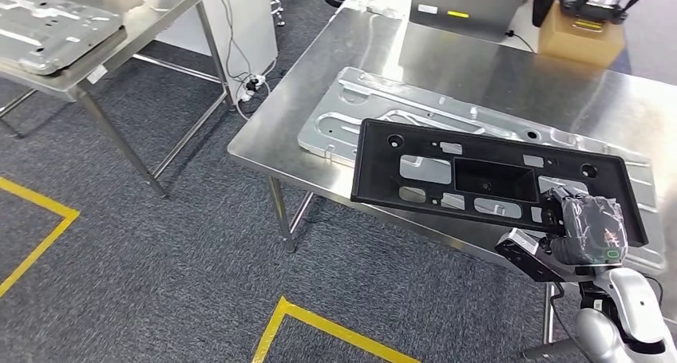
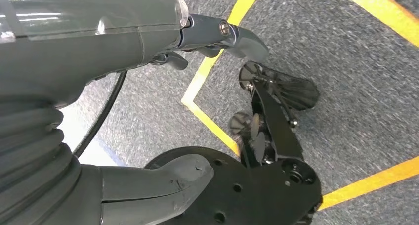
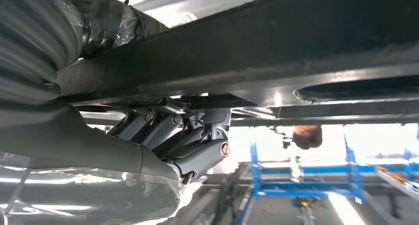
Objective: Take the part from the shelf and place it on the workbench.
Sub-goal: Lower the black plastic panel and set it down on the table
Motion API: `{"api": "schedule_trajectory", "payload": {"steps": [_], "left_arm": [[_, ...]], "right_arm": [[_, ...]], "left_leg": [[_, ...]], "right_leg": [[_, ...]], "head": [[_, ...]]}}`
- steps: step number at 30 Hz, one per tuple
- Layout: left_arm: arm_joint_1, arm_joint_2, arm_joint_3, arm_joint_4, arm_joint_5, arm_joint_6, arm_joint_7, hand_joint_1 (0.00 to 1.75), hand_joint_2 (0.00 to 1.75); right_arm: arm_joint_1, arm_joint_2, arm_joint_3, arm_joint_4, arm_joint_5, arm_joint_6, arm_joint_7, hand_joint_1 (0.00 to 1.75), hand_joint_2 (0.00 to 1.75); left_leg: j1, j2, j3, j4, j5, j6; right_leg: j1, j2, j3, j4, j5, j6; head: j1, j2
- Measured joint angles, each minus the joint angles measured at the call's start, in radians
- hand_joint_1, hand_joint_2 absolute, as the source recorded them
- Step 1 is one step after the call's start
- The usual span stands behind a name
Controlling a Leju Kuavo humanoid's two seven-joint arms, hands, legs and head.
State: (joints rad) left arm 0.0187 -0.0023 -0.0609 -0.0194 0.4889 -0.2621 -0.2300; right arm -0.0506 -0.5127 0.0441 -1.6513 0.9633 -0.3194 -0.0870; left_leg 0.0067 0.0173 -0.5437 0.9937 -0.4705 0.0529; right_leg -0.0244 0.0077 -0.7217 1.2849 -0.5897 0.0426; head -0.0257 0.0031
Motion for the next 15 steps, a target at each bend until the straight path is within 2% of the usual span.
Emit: {"api": "schedule_trajectory", "payload": {"steps": [1, 2, 4, 5, 6, 7, 8, 11, 12, 15], "left_arm": [[0.0, 0.0, 0.0, 0.0, 0.0, 0.0, 0.0, 0.0, 1.75], [-0.001, -0.001, 0.0, 0.0, 0.0, 0.0, 0.0, 0.0, 1.75], [-0.001, -0.002, -0.001, 0.0, 0.001, -0.001, 0.0, 0.0, 1.75], [-0.002, -0.003, -0.001, 0.0, 0.002, -0.001, 0.0, 0.0, 1.75], [-0.003, -0.003, -0.001, 0.0, 0.002, -0.002, 0.0, 0.0, 1.75], [-0.005, -0.003, -0.002, 0.0, 0.003, -0.002, 0.0, 0.0, 1.75], [-0.006, -0.002, -0.002, 0.0, 0.004, -0.002, 0.0, 0.0, 1.75], [-0.007, -0.001, -0.007, 0.0, 0.01, -0.005, 0.004, 0.0, 1.75], [-0.008, -0.001, -0.011, 0.0, 0.012, -0.007, 0.006, 0.0, 1.75], [-0.008, 0.0, -0.025, 0.0, 0.014, -0.013, 0.013, 0.0, 1.75]], "right_arm": [[0.0, 0.0, 0.001, 0.004, 0.0, 0.001, 0.0, 1.75, 1.75], [0.0, 0.0, 0.002, 0.007, 0.0, 0.002, 0.0, 1.75, 1.75], [-0.002, 0.0, 0.003, 0.013, 0.0, 0.002, 0.0, 1.75, 1.75], [-0.004, 0.0, 0.003, 0.014, 0.0, 0.002, 0.0, 1.75, 1.75], [-0.006, 0.0, 0.004, 0.016, 0.002, 0.002, 0.0, 1.75, 1.75], [-0.008, 0.0, 0.005, 0.018, 0.005, 0.001, 0.002, 1.75, 1.75], [-0.009, 0.0, 0.006, 0.02, 0.008, 0.001, 0.005, 1.75, 1.75], [-0.021, 0.004, 0.011, 0.035, 0.017, 0.0, 0.012, 1.75, 1.75], [-0.03, 0.005, 0.014, 0.043, 0.019, 0.001, 0.013, 1.75, 1.75], [-0.069, 0.009, 0.025, 0.084, 0.025, 0.005, 0.017, 1.75, 1.75]], "left_leg": [[0.0, 0.01, 0.0, 0.001, -0.002, -0.001], [0.0, 0.02, 0.001, 0.004, -0.005, -0.002], [0.0, 0.035, 0.002, 0.013, -0.013, -0.009], [-0.002, 0.041, 0.001, 0.018, -0.019, -0.015], [-0.004, 0.045, 0.0, 0.022, -0.023, -0.021], [-0.006, 0.049, 0.0, 0.023, -0.026, -0.027], [-0.008, 0.052, 0.0, 0.024, -0.032, -0.026], [-0.009, 0.054, 0.003, 0.023, -0.033, -0.001], [-0.009, 0.054, 0.003, 0.021, -0.029, 0.001], [-0.008, 0.051, 0.003, 0.017, -0.024, -0.011]], "right_leg": [[-0.002, -0.002, -0.009, 0.016, 0.005, 0.004], [-0.004, -0.007, 0.004, -0.009, 0.029, 0.006], [-0.006, -0.028, 0.072, -0.139, 0.093, 0.007], [-0.004, -0.037, 0.102, -0.197, 0.113, 0.003], [-0.002, -0.042, 0.12, -0.233, 0.12, -0.004], [0.001, -0.041, 0.125, -0.244, 0.117, -0.011], [0.002, -0.036, 0.125, -0.244, 0.119, -0.017], [0.002, -0.031, 0.127, -0.247, 0.121, -0.021], [0.003, -0.031, 0.126, -0.247, 0.12, -0.022], [0.005, -0.032, 0.125, -0.246, 0.119, -0.026]], "head": [[0.0, 0.0], [0.0, 0.0], [0.0, 0.0], [0.0, 0.0], [0.0, 0.0], [-0.001, 0.0], [-0.001, 0.0], [-0.001, 0.0], [-0.001, 0.0], [-0.001, 0.0]]}}
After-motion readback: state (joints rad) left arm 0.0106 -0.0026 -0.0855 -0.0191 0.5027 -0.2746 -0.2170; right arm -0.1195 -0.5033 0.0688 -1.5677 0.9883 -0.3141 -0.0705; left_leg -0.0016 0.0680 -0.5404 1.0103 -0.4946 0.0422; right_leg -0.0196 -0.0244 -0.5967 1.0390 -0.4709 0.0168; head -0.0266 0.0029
